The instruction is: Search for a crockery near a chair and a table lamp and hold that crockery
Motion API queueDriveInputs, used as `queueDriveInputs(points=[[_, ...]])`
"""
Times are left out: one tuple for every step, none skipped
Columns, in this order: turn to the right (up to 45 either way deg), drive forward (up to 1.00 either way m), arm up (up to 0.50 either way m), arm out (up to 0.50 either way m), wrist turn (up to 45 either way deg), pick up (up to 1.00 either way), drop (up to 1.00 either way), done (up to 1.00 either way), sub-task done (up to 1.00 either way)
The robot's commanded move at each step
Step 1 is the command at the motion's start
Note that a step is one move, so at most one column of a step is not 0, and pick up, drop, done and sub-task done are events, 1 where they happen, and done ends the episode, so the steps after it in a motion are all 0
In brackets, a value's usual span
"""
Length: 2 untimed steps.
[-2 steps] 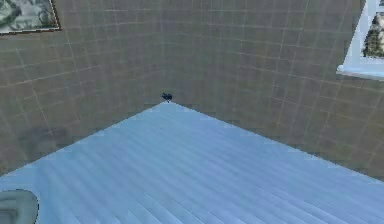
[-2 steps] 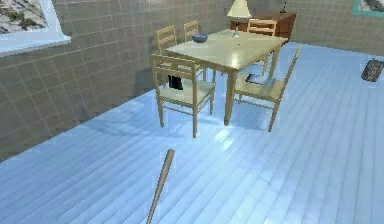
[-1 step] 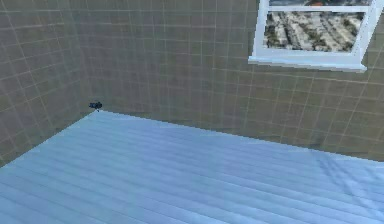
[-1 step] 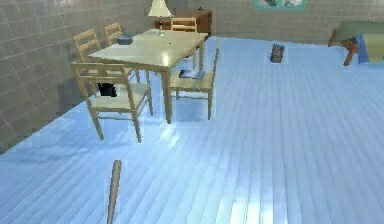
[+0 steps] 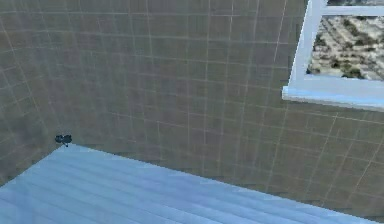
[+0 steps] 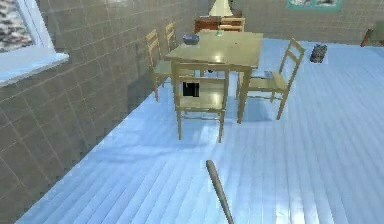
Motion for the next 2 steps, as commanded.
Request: queueDriveInputs(points=[[45.0,0.0,0.0,0.0,0.0,0.0,0.0,0.0,0.0],[24.0,0.0,0.0,0.0,0.0,0.0,0.0,0.0,0.0]])
